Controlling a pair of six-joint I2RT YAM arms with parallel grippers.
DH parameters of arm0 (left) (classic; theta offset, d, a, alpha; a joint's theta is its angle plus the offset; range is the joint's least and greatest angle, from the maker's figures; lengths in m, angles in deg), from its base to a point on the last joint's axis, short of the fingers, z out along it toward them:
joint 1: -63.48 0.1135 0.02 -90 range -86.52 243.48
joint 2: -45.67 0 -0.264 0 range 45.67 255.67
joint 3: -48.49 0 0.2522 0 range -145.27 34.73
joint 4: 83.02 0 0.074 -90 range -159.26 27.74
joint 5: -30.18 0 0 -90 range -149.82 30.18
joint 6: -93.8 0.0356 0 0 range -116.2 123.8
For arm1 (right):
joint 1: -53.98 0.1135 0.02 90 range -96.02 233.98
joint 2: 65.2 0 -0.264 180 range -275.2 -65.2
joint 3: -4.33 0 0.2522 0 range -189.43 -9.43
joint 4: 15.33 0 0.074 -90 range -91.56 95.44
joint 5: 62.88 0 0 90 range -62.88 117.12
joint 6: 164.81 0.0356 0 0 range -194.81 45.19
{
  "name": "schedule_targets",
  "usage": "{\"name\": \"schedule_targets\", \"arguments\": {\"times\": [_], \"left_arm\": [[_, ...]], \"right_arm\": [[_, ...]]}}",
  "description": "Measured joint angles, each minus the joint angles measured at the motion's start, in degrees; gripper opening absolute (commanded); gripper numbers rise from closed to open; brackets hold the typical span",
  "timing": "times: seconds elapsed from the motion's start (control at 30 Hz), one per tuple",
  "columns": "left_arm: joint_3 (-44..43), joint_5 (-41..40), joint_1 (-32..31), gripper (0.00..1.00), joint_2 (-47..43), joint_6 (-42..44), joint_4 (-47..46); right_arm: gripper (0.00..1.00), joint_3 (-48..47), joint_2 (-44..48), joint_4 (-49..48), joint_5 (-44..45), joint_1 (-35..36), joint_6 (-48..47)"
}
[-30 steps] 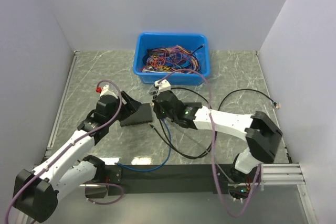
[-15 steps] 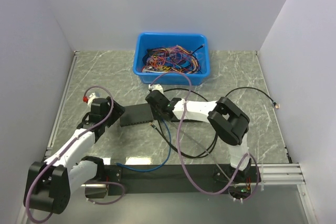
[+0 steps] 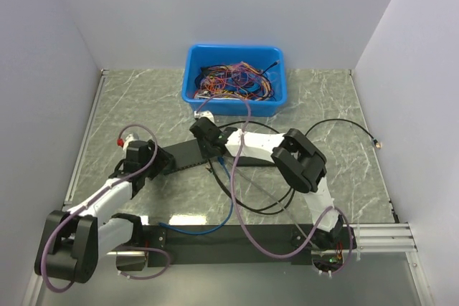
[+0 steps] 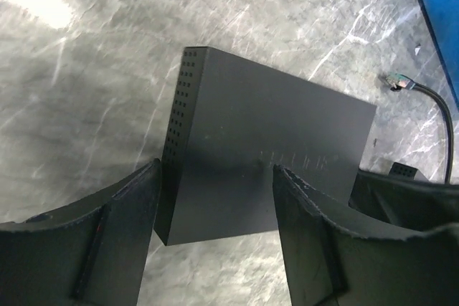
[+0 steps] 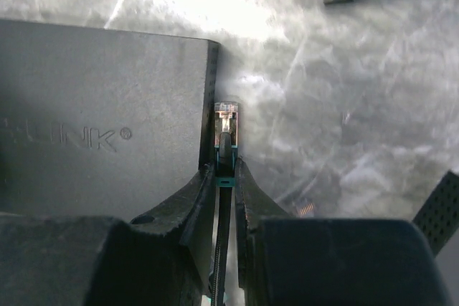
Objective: Insert the plug into the switch port
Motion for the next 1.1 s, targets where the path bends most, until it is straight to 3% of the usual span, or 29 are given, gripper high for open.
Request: {"name": "schedule_targets", "arguments": {"times": [0.37,0.57,0.87,1.1], "left_arm": [[1.7,0.9,0.4,0.71,-14.7,-1.2,11.9],[1.7,4.7,0.3,0.72,-18.1,-2.7,15.8],[2.8,8.3,0.1,0.72,-21.5,-4.8,17.1],[0.6,7.6,0.0,0.72,-22.3,-4.4,17.4]], "right_arm": [[0.00,-11.0,-6.5,3.0,1.5,0.3,-4.6],[0.00,-13.7,-7.1,3.2,2.9,0.3,-7.3],[0.00,-13.6,-6.7,3.0,3.1,0.0,-8.9],[0.00,-5.3,1.3,1.7,4.3,0.0,-9.2]]}}
